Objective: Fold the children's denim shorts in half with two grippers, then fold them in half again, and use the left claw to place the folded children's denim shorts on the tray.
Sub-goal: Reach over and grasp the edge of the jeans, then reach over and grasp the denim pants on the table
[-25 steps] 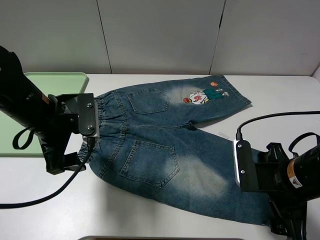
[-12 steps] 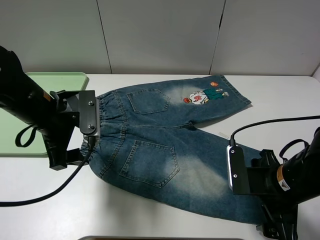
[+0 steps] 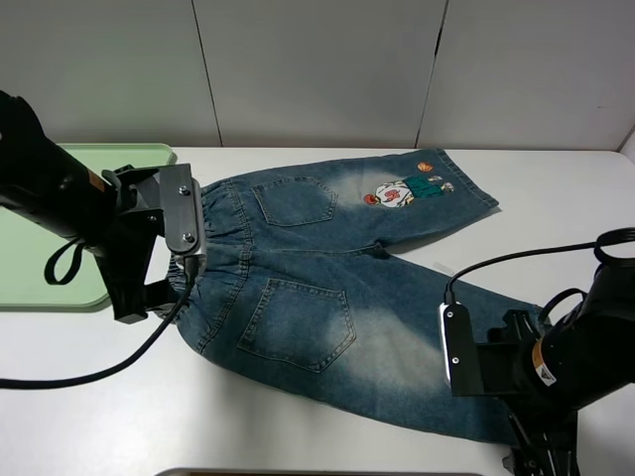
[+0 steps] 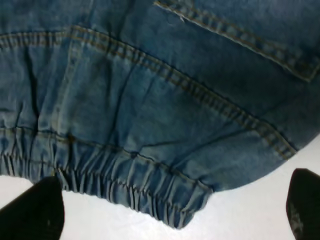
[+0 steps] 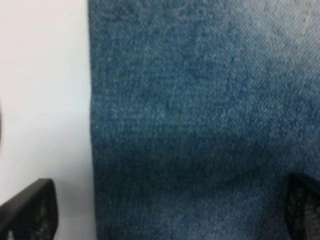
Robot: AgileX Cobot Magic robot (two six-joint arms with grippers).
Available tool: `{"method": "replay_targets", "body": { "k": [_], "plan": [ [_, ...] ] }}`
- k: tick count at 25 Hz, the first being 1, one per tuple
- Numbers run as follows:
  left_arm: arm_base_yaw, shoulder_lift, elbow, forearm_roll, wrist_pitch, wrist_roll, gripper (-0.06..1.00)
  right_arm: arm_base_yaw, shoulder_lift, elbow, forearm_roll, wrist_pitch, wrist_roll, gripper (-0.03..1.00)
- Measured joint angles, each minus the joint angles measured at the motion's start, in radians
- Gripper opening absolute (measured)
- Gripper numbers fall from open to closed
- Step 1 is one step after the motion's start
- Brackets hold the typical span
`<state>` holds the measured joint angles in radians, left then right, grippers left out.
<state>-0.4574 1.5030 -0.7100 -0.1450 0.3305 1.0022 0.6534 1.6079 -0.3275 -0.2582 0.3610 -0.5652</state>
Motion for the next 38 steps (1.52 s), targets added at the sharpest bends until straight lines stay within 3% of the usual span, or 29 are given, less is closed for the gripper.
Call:
{"method": "replay_targets", "body": {
  "k": [6, 8, 14, 16, 20, 24, 33, 38],
  "plan": [
    [0.0, 0.0, 0.0, -0.011, -0.025, 0.0, 0.88, 0.0, 0.009, -0.003, -0.019, 0.001, 0.0, 0.67],
    [0.0, 0.0, 0.0, -0.011, -0.029, 0.0, 0.88, 0.0, 0.011, -0.002, -0.02, 0.004, 0.0, 0.56],
    [0.0, 0.0, 0.0, -0.011, -0.031, 0.0, 0.88, 0.0, 0.02, -0.002, -0.14, -0.071, 0.003, 0.08],
    [0.0, 0.0, 0.0, -0.011, -0.03, 0.0, 0.88, 0.0, 0.023, -0.002, -0.188, -0.074, 0.008, 0.01],
    [0.0, 0.0, 0.0, -0.011, -0.006, 0.006, 0.88, 0.0, 0.024, -0.003, -0.32, -0.058, 0.058, -0.01],
    [0.0, 0.0, 0.0, -0.013, 0.096, 0.1, 0.88, 0.0, 0.026, -0.003, -0.413, -0.02, 0.132, -0.01],
    [0.0, 0.032, 0.0, -0.016, 0.217, 0.284, 0.88, 0.0, 0.03, -0.003, -0.453, 0.013, 0.152, -0.01],
    [0.0, 0.156, -0.001, -0.017, 0.147, 0.289, 0.88, 0.0, 0.031, -0.004, -0.457, 0.02, 0.152, -0.01]
  ]
}}
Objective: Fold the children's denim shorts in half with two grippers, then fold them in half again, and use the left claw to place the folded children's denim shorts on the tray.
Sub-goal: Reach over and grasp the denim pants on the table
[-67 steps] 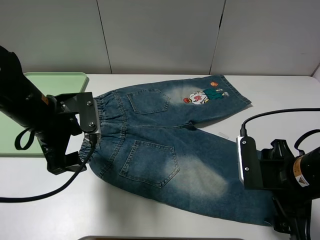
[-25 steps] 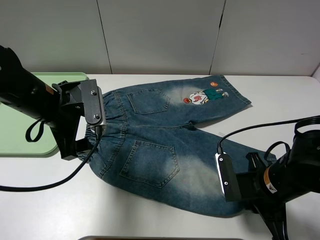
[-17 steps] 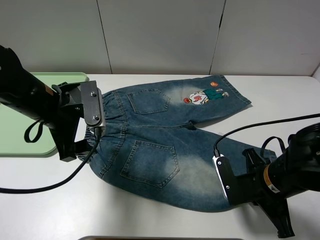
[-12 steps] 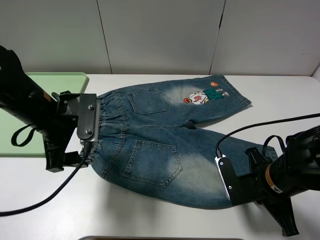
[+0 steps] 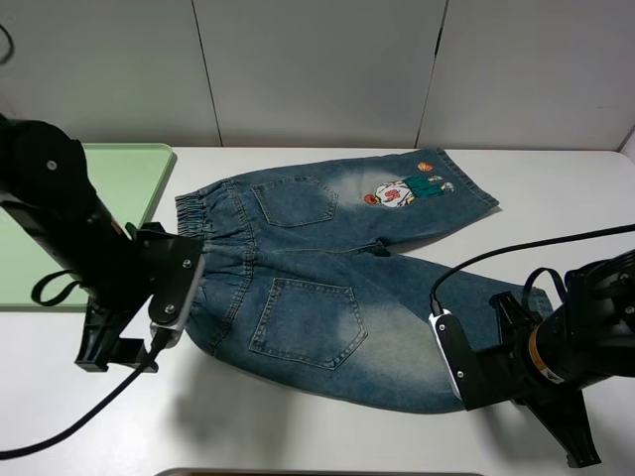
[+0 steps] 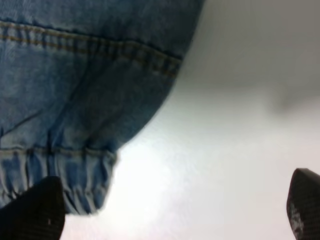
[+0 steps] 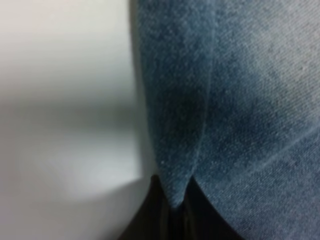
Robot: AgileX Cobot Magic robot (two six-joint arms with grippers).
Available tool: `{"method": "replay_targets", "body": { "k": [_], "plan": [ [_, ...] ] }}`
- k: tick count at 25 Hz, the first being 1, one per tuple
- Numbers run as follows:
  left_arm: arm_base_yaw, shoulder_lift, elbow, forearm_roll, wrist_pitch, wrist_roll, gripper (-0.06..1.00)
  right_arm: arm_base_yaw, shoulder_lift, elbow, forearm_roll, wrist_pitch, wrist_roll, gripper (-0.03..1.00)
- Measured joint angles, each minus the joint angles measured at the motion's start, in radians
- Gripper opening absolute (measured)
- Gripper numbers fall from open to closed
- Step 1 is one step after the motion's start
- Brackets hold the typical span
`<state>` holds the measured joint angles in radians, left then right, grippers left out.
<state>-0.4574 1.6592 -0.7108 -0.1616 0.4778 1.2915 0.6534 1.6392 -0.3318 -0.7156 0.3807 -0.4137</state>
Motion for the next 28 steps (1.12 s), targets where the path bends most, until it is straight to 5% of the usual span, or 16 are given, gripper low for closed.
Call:
{"method": "replay_targets", "body": {
  "k": [14, 21, 25, 28],
  "plan": [
    [0.0, 0.139, -0.001, -0.001, -0.265, 0.073, 0.87, 0.0, 0.0, 0.0, 0.0, -0.001, 0.035, -0.02],
    [-0.001, 0.173, -0.001, 0.007, -0.305, 0.076, 0.82, 0.0, 0.0, 0.0, 0.0, -0.003, 0.036, -0.02],
    [-0.002, 0.18, -0.002, 0.007, -0.336, 0.076, 0.66, 0.0, 0.0, 0.0, 0.0, -0.006, 0.036, -0.02],
    [-0.002, 0.185, -0.002, 0.007, -0.341, 0.077, 0.42, 0.0, 0.0, 0.0, 0.0, -0.006, 0.036, -0.02]
  ]
}}
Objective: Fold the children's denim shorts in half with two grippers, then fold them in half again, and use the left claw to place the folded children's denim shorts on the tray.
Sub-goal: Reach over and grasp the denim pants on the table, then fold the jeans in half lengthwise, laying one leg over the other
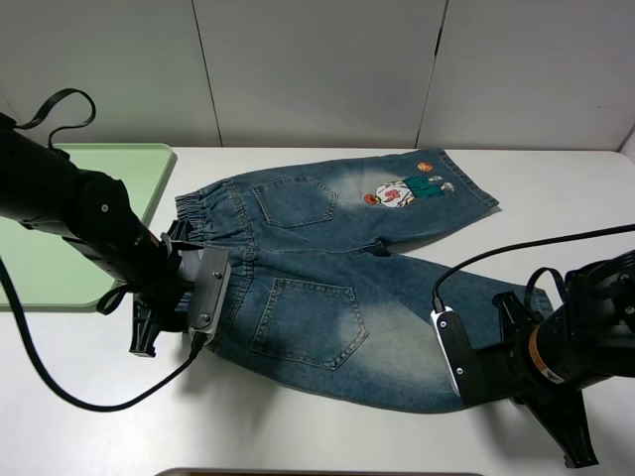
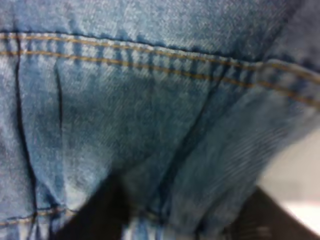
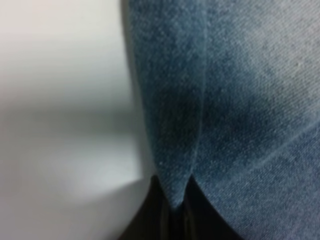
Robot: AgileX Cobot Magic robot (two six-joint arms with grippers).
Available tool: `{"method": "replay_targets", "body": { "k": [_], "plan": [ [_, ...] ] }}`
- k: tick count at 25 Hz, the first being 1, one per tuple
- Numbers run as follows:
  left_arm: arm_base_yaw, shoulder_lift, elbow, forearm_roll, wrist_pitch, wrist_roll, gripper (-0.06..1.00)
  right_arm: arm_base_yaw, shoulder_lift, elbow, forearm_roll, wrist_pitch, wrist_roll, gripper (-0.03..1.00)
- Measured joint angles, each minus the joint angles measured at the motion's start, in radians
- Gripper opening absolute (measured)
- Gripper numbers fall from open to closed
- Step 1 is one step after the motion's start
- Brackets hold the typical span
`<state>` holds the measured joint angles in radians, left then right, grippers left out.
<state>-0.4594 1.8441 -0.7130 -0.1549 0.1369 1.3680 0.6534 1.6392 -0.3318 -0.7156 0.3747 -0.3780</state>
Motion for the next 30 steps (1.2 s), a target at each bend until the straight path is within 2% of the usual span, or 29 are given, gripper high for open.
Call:
{"method": "replay_targets", "body": {
  "k": [3, 4, 9, 14, 18, 19, 20, 25, 30],
  "plan": [
    [0.0, 0.001, 0.0, 0.0, 0.035, 0.001, 0.16, 0.0, 0.0, 0.0, 0.0, 0.0, 0.0, -0.02],
    [0.0, 0.0, -0.002, 0.0, 0.052, 0.003, 0.11, 0.0, 0.0, 0.0, 0.0, 0.0, 0.0, -0.02],
    [0.0, -0.002, -0.009, 0.0, 0.135, 0.003, 0.11, 0.0, 0.0, 0.0, -0.008, 0.009, 0.0, -0.02],
    [-0.001, -0.004, -0.016, -0.009, 0.261, 0.002, 0.11, 0.0, 0.001, -0.001, -0.029, 0.053, 0.001, -0.02],
    [-0.003, -0.005, -0.02, -0.025, 0.397, -0.037, 0.11, 0.0, -0.028, 0.004, -0.021, 0.071, 0.0, -0.02],
    [-0.003, -0.005, -0.02, -0.025, 0.397, -0.037, 0.11, 0.0, -0.072, 0.004, -0.012, 0.081, 0.0, -0.02],
    [-0.003, -0.004, -0.026, -0.028, 0.473, -0.073, 0.11, 0.0, -0.095, 0.004, -0.01, 0.092, 0.0, -0.02],
    [-0.003, -0.018, -0.068, -0.053, 0.659, -0.181, 0.1, 0.0, -0.207, 0.005, -0.008, 0.141, 0.0, -0.02],
    [-0.003, -0.103, -0.092, -0.091, 0.722, -0.297, 0.1, 0.0, -0.269, 0.006, -0.122, 0.16, 0.018, -0.02]
  ]
}}
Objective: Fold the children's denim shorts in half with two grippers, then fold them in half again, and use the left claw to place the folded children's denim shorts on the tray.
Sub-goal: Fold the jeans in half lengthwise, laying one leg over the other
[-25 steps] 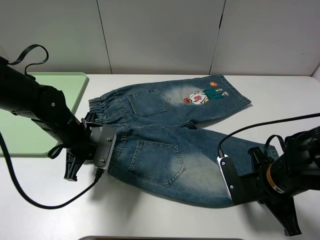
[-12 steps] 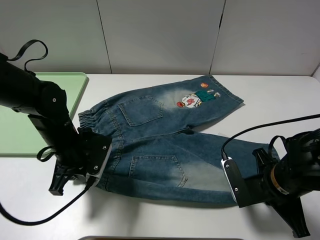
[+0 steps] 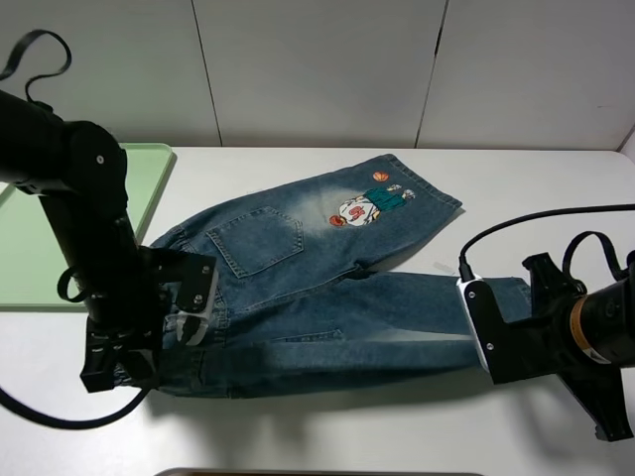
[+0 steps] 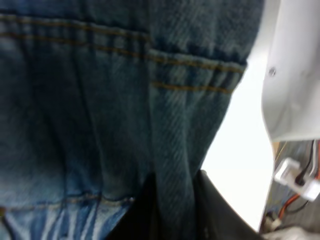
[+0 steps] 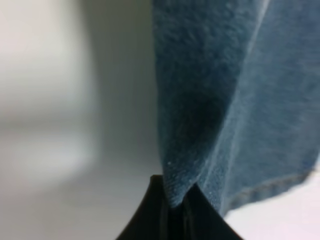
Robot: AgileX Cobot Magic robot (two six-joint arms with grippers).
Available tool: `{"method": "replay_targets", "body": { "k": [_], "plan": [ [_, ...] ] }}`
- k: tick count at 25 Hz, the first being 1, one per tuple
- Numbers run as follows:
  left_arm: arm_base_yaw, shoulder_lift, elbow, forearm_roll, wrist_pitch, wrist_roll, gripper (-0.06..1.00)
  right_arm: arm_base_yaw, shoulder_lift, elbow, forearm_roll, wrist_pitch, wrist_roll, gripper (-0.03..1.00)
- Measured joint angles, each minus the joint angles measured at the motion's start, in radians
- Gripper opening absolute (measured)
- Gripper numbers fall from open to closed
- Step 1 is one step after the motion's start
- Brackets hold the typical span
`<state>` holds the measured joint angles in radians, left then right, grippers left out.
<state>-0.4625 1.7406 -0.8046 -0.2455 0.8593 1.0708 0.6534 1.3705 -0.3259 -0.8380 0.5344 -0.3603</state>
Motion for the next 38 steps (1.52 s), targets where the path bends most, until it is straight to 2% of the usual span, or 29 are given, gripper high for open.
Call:
{"method": "replay_targets", "body": {
  "k": [4, 7, 8, 9, 11, 13, 18, 22, 25, 30, 33, 38],
  "plan": [
    [0.0, -0.083, 0.0, 0.018, -0.019, -0.091, 0.1, 0.0, -0.005, -0.012, -0.081, 0.011, 0.082, -0.02],
    [0.0, -0.132, 0.0, 0.065, -0.065, -0.184, 0.1, -0.011, -0.004, -0.064, -0.165, 0.01, 0.267, -0.02],
    [0.0, -0.144, 0.0, 0.078, -0.08, -0.218, 0.1, -0.037, -0.004, -0.111, -0.203, -0.007, 0.409, -0.02],
    [0.0, -0.151, 0.0, 0.097, -0.089, -0.252, 0.1, -0.048, -0.003, -0.137, -0.209, -0.019, 0.481, -0.02],
    [0.0, -0.158, 0.0, 0.127, -0.1, -0.313, 0.1, -0.075, -0.002, -0.182, -0.217, -0.053, 0.592, -0.02],
    [0.0, -0.158, 0.0, 0.168, -0.109, -0.371, 0.1, -0.101, -0.002, -0.213, -0.219, -0.089, 0.653, -0.02],
    [0.0, -0.158, 0.0, 0.276, -0.179, -0.506, 0.1, -0.143, -0.001, -0.246, -0.225, -0.151, 0.694, -0.02],
    [0.0, -0.158, 0.0, 0.332, -0.261, -0.608, 0.1, -0.2, 0.017, -0.249, -0.235, -0.215, 0.696, -0.02],
    [0.0, -0.158, 0.0, 0.344, -0.311, -0.64, 0.1, -0.231, 0.061, -0.255, -0.247, -0.233, 0.696, -0.02],
    [0.0, -0.158, 0.0, 0.391, -0.339, -0.66, 0.1, -0.235, 0.13, -0.26, -0.297, -0.271, 0.696, -0.02],
    [0.0, -0.158, 0.0, 0.474, -0.353, -0.717, 0.1, -0.235, 0.163, -0.293, -0.302, -0.272, 0.701, -0.02],
    [0.0, -0.158, 0.0, 0.664, -0.384, -0.903, 0.1, -0.235, 0.185, -0.377, -0.3, -0.277, 0.75, -0.02]
  ]
}}
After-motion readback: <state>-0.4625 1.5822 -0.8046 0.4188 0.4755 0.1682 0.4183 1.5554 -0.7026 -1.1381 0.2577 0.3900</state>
